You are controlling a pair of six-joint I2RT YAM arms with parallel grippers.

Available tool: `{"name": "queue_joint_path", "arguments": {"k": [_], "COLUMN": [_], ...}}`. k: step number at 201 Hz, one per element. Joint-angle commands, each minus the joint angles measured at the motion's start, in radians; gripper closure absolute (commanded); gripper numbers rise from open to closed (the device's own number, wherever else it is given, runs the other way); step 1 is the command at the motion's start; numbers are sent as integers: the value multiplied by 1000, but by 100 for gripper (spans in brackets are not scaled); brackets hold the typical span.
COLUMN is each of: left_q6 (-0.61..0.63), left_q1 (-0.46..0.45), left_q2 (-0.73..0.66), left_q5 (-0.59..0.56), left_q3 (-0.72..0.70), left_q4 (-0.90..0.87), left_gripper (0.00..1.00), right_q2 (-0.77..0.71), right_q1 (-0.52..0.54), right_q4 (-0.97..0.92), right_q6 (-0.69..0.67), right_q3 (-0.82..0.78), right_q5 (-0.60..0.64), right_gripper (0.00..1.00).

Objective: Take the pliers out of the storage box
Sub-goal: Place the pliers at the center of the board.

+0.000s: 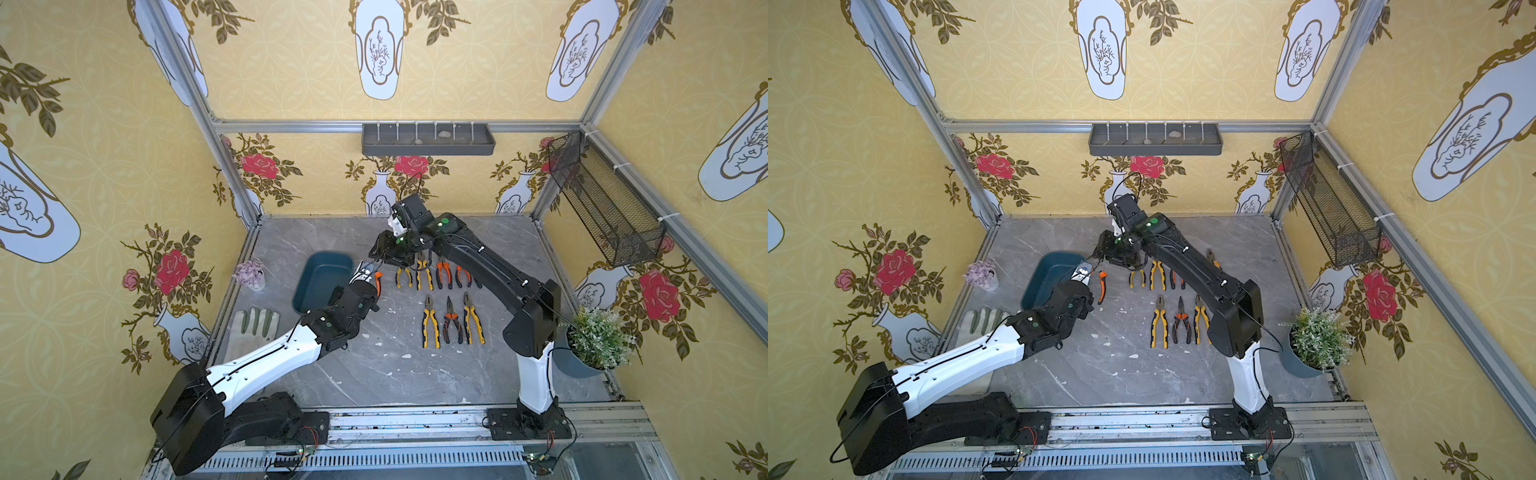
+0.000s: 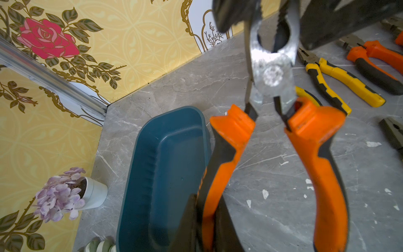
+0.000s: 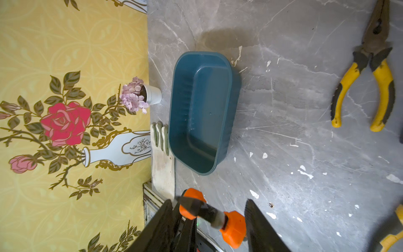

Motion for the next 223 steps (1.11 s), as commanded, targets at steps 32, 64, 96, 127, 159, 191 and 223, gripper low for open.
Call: {"name": "queue_joint_path", "arguments": {"k": [32,64,96,127,159,191,223], "left_q6": [-32,-31,-30,-25,-23,-24,-22], "left_q1": [-21,-26,-25,-27,-27,-27,-27], "left_q2": [54,57,53,51,41,34,38], "left_q5": [-95,-128,-136,-133,-132,-135,-135], "left_q3": [17,17,20,20,12,8,13], "left_q4": [35,35,37,40,44,45,44], "left_gripper": [100,100,100,100,100,100,100], "right_q2": [36,39,51,64,68,71,77], "right_q1": [35,43,44,45,47,48,49], "right_q4": [-35,-65,-71,-57,-47,-40,-31], "right_q6": [87,97,96,97,102,108,111], "right_q3": [76,82,81,74,69,69,70], "right_q5": [138,171,173,166,161,153,141], "right_gripper": [51,54,55,59,61,64,69]}}
